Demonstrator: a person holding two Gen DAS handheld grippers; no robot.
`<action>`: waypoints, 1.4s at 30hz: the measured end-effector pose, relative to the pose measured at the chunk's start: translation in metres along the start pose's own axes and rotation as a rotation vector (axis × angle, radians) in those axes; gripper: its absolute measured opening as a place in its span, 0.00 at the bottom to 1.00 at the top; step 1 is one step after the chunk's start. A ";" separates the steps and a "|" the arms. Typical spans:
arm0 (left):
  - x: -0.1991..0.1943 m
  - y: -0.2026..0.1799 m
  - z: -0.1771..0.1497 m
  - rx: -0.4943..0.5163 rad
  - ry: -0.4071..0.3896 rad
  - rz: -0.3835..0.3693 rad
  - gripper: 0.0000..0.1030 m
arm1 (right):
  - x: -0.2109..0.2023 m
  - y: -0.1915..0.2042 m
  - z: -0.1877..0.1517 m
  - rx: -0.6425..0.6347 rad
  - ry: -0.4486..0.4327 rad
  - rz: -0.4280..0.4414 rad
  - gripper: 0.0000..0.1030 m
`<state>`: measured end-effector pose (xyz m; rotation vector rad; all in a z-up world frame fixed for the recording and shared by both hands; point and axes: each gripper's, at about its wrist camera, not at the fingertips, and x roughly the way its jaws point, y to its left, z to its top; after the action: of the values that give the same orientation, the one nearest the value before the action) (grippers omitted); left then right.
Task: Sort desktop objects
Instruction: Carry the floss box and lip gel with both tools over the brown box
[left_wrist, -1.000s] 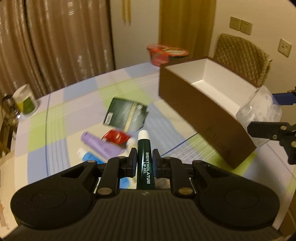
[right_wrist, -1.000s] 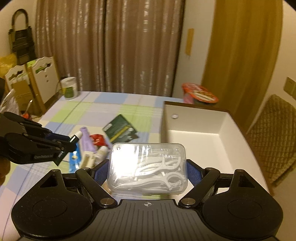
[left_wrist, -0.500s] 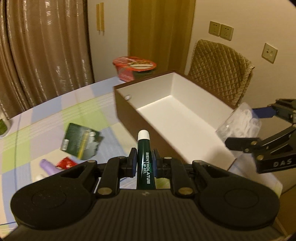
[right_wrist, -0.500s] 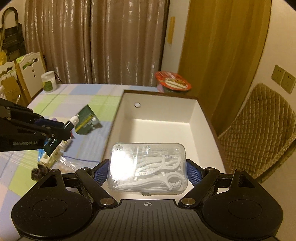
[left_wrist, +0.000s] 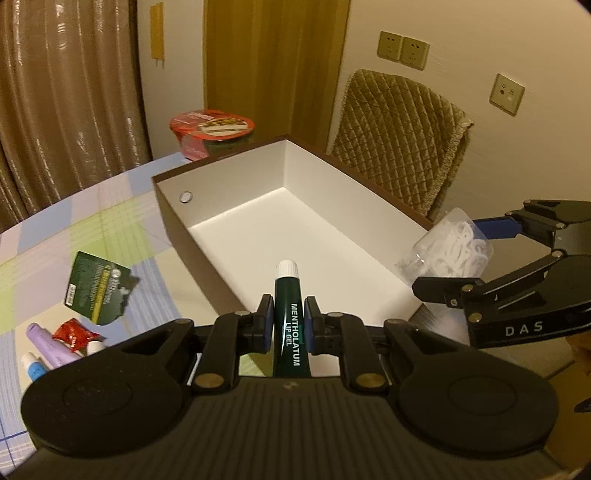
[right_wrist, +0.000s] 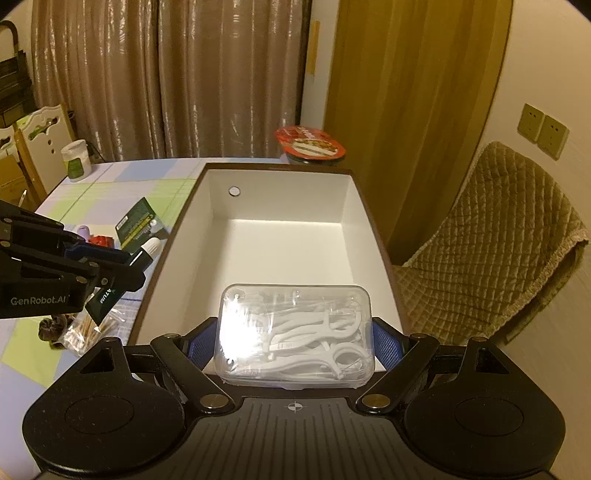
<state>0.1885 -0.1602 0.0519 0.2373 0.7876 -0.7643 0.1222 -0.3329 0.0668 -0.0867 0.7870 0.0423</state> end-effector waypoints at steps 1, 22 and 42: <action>0.001 -0.002 0.000 0.002 0.002 -0.004 0.13 | -0.001 -0.002 -0.001 0.004 0.000 -0.002 0.82; 0.034 -0.016 0.007 -0.012 0.040 0.018 0.13 | 0.027 -0.018 0.013 -0.052 0.009 0.072 0.82; 0.083 -0.011 0.018 -0.059 0.116 0.069 0.13 | 0.106 -0.026 0.021 -0.273 0.162 0.195 0.82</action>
<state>0.2292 -0.2203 0.0064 0.2561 0.9063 -0.6652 0.2142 -0.3566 0.0079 -0.2743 0.9463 0.3317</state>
